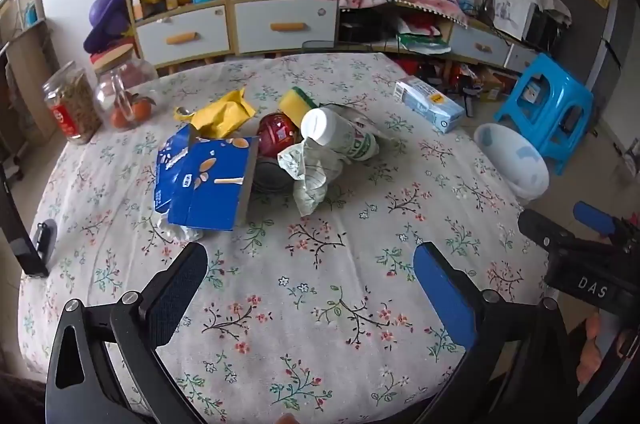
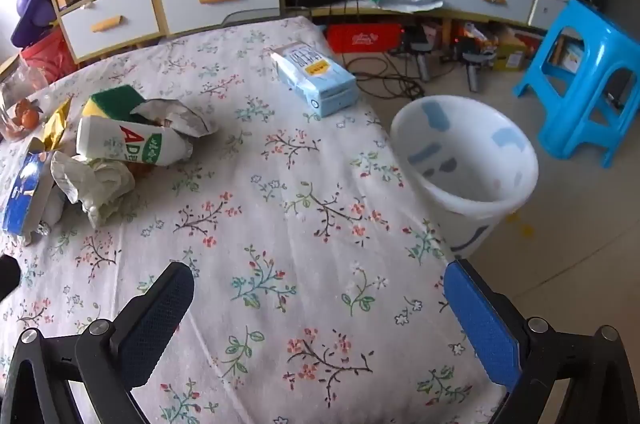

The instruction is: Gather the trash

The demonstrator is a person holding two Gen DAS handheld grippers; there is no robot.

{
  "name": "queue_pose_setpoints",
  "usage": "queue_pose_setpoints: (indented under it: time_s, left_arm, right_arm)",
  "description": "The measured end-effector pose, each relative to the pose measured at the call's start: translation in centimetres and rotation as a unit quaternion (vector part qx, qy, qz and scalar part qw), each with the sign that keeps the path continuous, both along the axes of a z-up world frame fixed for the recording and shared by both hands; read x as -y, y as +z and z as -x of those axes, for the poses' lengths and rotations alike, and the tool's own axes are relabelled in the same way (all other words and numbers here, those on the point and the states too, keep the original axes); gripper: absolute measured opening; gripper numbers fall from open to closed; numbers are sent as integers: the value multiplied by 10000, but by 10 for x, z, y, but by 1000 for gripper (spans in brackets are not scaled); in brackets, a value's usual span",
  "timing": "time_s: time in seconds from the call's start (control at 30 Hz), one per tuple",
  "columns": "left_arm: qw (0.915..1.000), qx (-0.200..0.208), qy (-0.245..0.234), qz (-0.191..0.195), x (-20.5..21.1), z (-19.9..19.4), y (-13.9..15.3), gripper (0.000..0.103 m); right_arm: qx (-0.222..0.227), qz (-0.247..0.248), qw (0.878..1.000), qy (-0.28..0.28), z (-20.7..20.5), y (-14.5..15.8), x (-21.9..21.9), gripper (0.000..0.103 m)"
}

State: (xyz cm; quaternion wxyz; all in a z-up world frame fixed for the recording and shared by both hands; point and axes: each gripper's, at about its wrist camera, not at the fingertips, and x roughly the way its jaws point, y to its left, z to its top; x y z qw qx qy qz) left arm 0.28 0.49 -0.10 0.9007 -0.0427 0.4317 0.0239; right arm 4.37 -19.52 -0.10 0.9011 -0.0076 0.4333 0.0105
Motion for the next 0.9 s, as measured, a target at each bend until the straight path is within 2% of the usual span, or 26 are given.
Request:
queue_pose_setpoints:
  time_s: [0.03, 0.13, 0.2, 0.9]
  left_arm:
    - [9997, -24, -49, -224, 8, -1, 1, 103]
    - [9993, 151, -173, -306, 17, 4, 3, 103]
    - [9994, 160, -221, -197, 8, 3, 0, 103]
    - [9998, 109, -108, -122, 0, 5, -4, 103]
  right_arm:
    - [19, 2, 10000, 2, 1, 0, 0, 103]
    - [5, 37, 10000, 17, 4, -2, 2, 103]
    - [-55, 63, 10000, 38, 2, -2, -2, 103]
    - [-88, 62, 9999, 39, -2, -9, -8, 103]
